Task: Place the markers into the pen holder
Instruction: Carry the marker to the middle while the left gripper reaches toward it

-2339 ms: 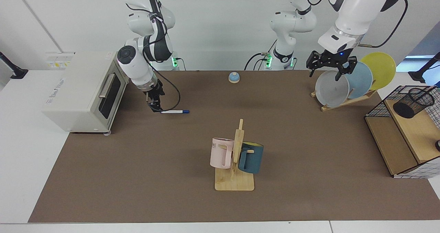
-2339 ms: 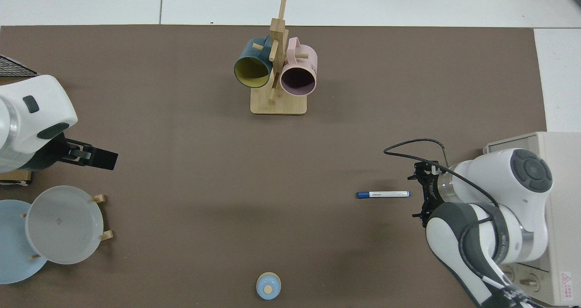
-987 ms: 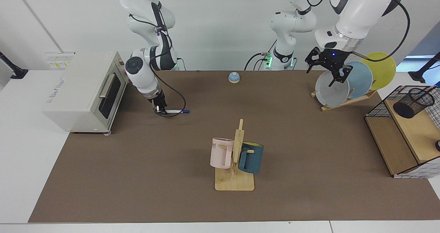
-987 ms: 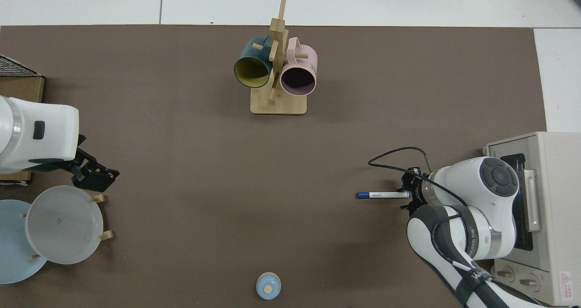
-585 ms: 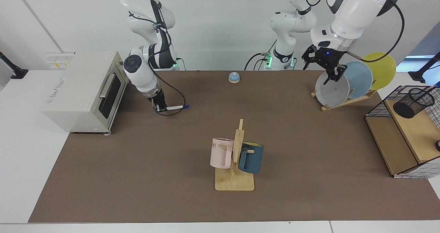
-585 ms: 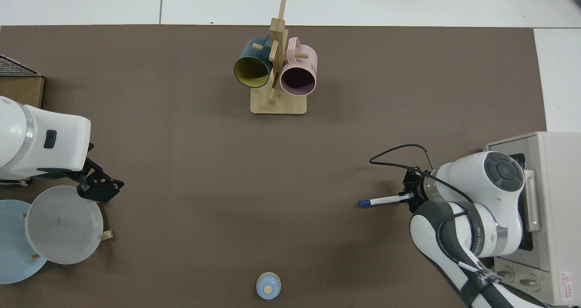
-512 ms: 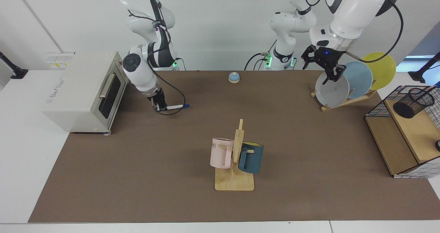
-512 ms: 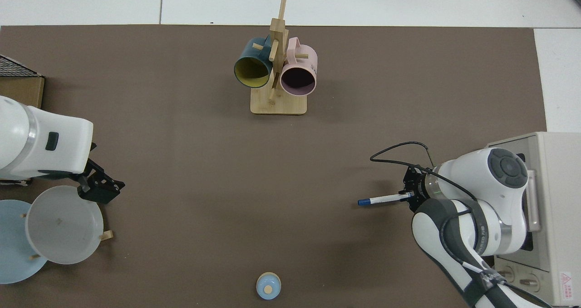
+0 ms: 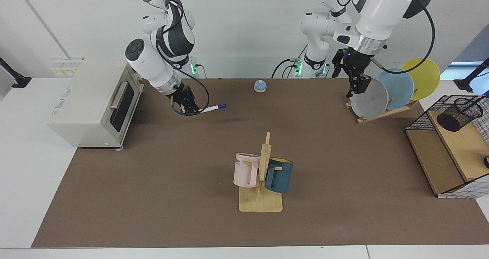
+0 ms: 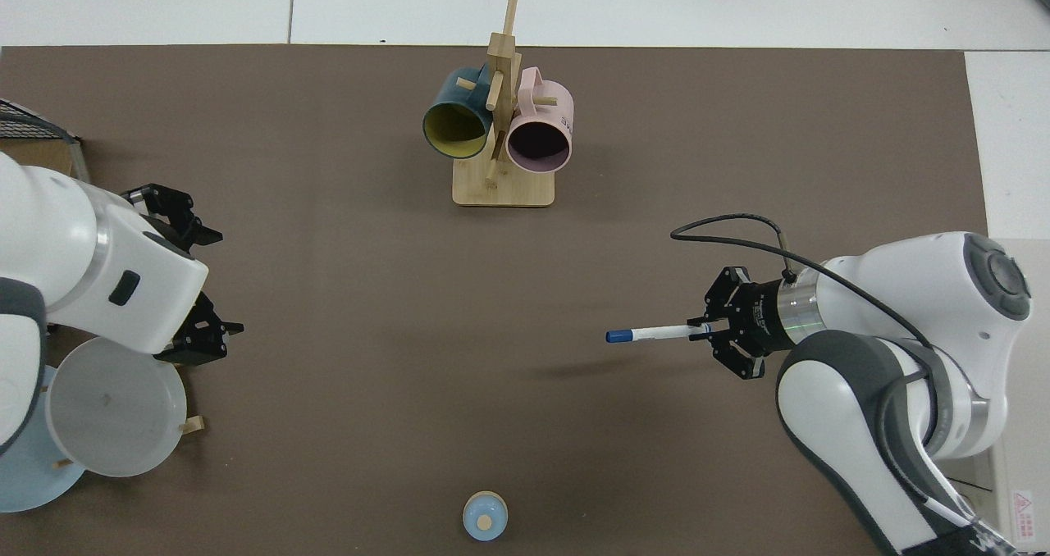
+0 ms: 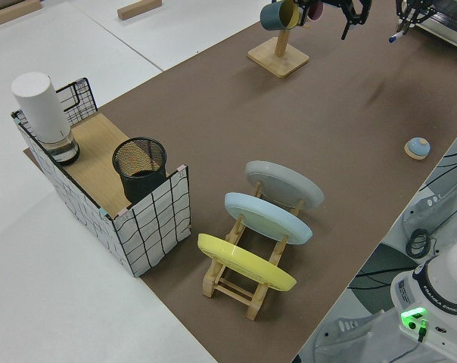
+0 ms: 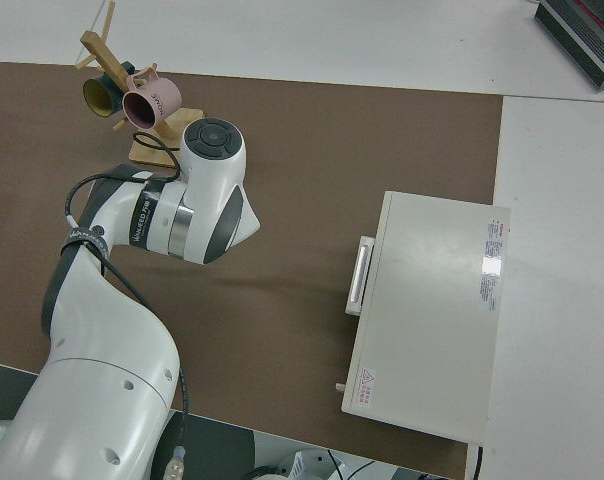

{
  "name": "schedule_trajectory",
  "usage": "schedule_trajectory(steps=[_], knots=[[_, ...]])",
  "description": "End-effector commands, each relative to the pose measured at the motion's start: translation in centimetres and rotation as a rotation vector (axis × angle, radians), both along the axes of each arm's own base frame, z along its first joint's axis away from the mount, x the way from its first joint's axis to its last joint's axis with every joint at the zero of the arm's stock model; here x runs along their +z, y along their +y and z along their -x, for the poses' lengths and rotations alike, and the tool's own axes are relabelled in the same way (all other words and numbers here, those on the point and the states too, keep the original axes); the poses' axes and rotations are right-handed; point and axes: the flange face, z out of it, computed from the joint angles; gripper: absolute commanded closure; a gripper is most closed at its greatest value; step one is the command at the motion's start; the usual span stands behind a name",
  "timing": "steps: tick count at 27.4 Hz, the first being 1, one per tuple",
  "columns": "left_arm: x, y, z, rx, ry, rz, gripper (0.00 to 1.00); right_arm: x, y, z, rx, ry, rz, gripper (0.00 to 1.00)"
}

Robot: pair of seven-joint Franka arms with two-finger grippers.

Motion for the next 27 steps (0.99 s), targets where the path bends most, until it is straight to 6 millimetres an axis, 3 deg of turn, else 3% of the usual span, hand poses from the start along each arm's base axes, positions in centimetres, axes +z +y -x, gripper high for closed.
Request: schedule_trajectory(steps=[1,8,14,19,27], knots=[[-0.2,-2.0,0.9,-0.137,-0.025,0.003,0.00,3.5,2.1,-0.6,0.006,-0.023,-0.094,1.00],[-0.9,-3.6,0.9,-0.322,-0.033,0.002,0.00,6.1,9.0,0.2,-0.011,-0.024,-0.160,1.00],[-0.5,-8.3,2.3,-0.384,-0.050,-0.001,0.00,7.1,13.9,1.3,-0.082,-0.048,-0.197,1.00],[-1.1,-9.7,2.7,-0.396,-0.038,0.001,0.00,7.8,17.5,2.7,-0.134,-0.050,-0.212,1.00],[-1.9,-13.6,4.1,-0.416,-0.034,0.012,0.00,8.2,19.6,4.0,-0.134,-0.043,-0.221,1.00]])
